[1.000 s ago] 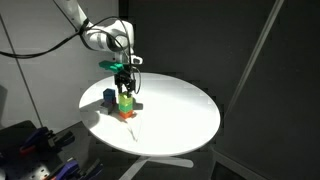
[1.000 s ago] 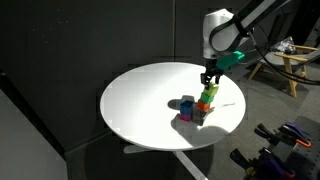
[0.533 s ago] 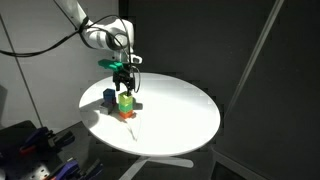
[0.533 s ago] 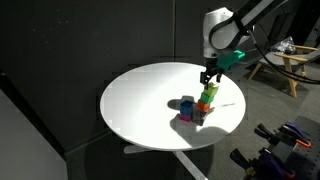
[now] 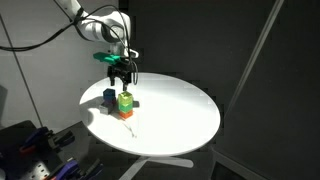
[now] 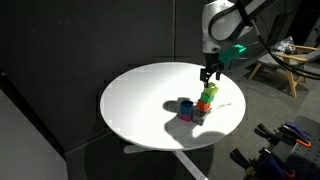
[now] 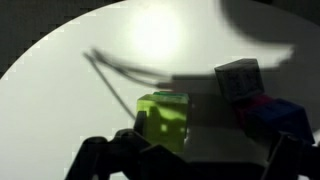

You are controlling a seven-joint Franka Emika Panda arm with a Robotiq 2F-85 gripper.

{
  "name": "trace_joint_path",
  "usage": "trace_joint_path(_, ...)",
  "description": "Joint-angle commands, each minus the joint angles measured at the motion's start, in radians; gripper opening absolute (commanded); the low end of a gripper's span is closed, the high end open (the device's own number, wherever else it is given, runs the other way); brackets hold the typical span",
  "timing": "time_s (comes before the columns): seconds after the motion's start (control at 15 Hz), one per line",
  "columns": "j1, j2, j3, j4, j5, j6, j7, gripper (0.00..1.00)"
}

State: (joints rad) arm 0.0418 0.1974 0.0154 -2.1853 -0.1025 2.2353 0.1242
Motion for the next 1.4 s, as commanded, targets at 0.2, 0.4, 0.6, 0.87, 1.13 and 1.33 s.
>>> trace_joint_path(0.2, 0.012, -0.082, 0.047, -0.053, 0.055, -0.003, -0.167, 1.00)
trace_joint_path(0.4, 0.020, -0.093, 0.064, -0.071, 0.065, 0.010, -0.230, 1.00)
trace_joint_path(0.6, 0.029, -0.088, 0.075, -0.086, 0.057, 0.045, -0.246, 1.00)
trace_joint_path(0.87, 0.036, -0.066, 0.084, -0.099, 0.068, 0.112, -0.244, 1.00)
trace_joint_path(1.13, 0.043, -0.040, 0.090, -0.109, 0.070, 0.177, -0.230, 1.00)
trace_joint_path(1.33, 0.046, -0.028, 0.088, -0.116, 0.063, 0.191, -0.215, 1.00)
